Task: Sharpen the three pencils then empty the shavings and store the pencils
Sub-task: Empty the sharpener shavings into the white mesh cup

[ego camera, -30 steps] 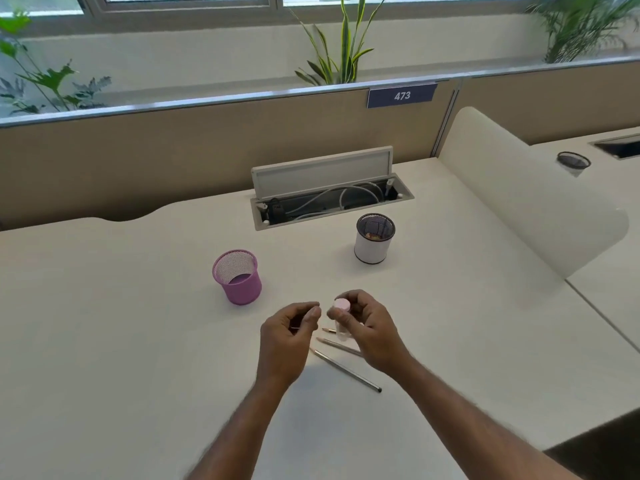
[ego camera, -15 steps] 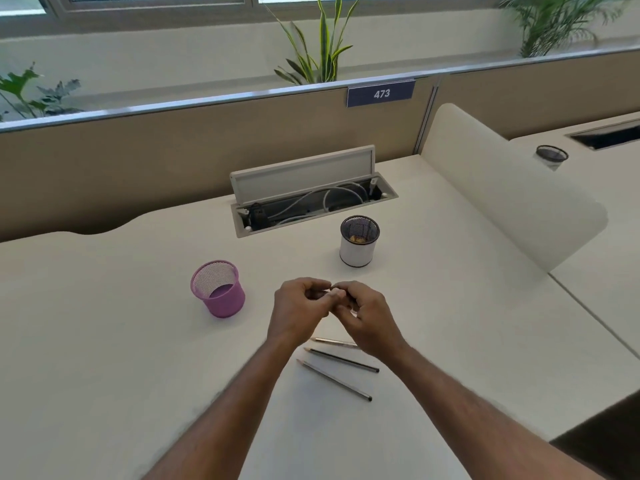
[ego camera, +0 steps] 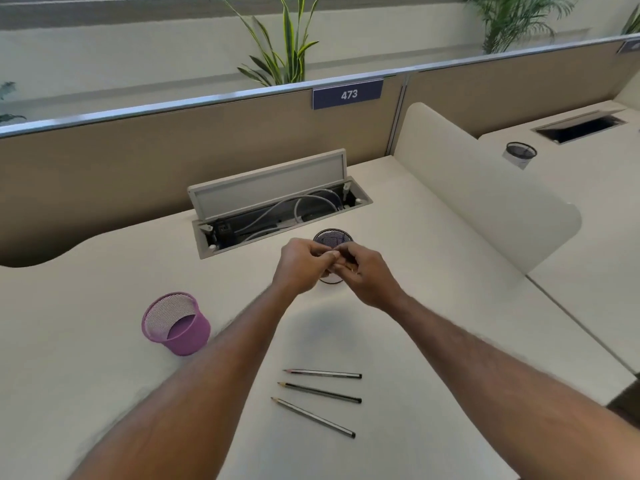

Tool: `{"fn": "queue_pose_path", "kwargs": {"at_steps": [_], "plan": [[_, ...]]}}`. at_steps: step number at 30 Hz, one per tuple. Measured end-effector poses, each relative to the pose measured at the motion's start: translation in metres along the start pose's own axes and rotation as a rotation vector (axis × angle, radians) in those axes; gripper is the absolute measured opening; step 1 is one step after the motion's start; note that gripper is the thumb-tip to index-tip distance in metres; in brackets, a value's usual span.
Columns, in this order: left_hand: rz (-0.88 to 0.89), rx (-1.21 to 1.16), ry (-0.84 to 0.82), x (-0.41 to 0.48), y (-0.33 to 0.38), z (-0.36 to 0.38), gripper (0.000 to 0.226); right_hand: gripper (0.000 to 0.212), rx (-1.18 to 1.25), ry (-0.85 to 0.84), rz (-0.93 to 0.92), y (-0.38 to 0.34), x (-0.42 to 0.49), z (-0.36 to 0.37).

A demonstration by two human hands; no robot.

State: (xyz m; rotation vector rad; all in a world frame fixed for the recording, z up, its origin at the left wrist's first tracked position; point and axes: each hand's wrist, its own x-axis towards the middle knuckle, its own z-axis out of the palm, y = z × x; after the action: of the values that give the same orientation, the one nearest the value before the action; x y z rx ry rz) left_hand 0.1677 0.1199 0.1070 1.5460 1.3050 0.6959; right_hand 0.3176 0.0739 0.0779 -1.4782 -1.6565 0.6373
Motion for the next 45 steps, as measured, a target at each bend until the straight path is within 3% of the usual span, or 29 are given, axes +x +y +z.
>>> {"fn": "queue_pose_path", "kwargs": {"at_steps": [17,21,26,29,45], "plan": [[-0.069,0.040,-0.043,0.075,0.015,0.006,0.012,0.009,-0.081,-0.086,0.017,0.025,0.061,-0.021],[-0.075,0.054,-0.029,0.080,0.011,0.004,0.012,0.031,-0.192,-0.145,0.064,0.024,0.071,-0.026],[-0.043,0.065,0.016,0.081,0.002,0.000,0.014,0.039,-0.403,-0.209,0.069,0.025,0.077,-0.030],[-0.036,0.062,0.034,0.080,0.001,-0.002,0.008,0.035,-0.483,-0.200,0.044,0.025,0.079,-0.033],[-0.105,0.037,-0.040,0.081,-0.001,0.000,0.023,0.027,-0.602,-0.136,-0.127,0.020,0.083,-0.034]]}}
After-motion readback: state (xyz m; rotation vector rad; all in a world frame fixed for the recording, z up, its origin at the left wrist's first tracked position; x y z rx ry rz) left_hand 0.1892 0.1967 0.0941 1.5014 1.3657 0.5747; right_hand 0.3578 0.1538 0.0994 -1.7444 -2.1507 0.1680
